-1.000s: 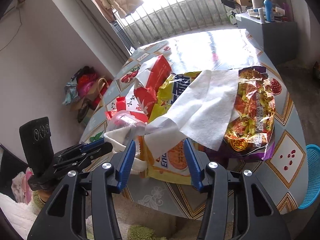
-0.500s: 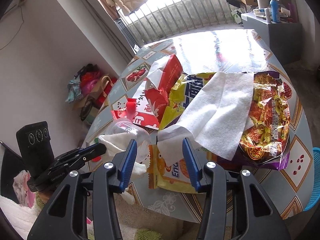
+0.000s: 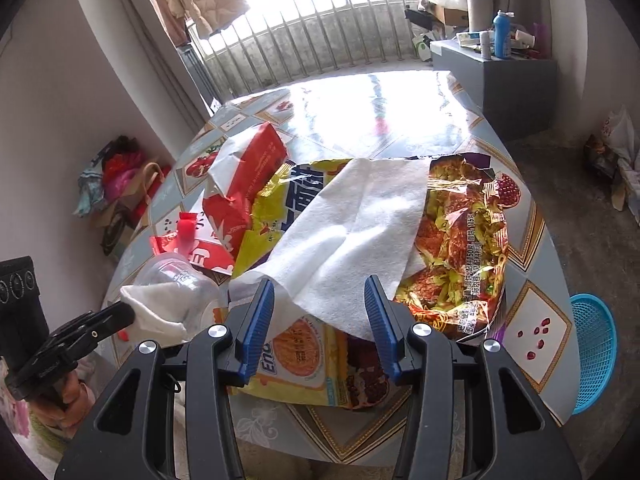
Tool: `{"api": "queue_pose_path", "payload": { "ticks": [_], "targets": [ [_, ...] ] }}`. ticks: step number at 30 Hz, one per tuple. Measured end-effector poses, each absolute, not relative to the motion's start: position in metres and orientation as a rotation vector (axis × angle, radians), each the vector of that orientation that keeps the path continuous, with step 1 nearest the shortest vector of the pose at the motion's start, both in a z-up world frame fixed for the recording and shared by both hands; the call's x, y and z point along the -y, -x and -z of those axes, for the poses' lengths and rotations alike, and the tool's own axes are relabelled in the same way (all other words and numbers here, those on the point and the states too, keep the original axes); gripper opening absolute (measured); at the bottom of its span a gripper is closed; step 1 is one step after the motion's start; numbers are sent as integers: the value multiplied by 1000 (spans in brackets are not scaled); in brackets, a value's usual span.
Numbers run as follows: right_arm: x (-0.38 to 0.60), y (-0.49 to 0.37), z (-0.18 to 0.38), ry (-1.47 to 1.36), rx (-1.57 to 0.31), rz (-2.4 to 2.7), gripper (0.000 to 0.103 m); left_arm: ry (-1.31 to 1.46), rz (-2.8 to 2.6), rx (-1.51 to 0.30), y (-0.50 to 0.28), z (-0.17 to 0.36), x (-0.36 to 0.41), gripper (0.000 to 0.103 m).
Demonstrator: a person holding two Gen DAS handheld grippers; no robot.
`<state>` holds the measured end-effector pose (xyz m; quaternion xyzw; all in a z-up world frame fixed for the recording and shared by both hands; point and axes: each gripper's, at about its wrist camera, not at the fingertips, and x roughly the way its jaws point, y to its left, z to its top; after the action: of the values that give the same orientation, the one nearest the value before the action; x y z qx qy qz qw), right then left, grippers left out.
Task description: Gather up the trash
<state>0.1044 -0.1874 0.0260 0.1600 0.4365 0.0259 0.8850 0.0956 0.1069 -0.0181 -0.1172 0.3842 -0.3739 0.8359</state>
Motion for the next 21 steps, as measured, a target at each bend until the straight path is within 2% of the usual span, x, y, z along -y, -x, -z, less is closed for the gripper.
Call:
{"api": "queue_pose_path", "payload": {
  "ticks": [2, 4, 12, 15, 21],
  "targets": [
    [187, -109, -21, -322, -920, -47, 46, 251, 797, -811, -97, 18, -103, 4],
    [186, -112, -15, -307, -936, -37, 42, 250, 804, -801, -97, 15, -99, 4],
    [187, -117, -6, -337, -954, -43, 11, 233, 808, -746, -97, 2, -96, 4],
    [192, -116, -9, -363, -940, -52, 7, 215, 788, -752, -99, 4, -95, 4],
    [200, -108, -26, -425, -873, -88, 7, 197, 773, -784, -98, 10, -98, 5]
  ]
}}
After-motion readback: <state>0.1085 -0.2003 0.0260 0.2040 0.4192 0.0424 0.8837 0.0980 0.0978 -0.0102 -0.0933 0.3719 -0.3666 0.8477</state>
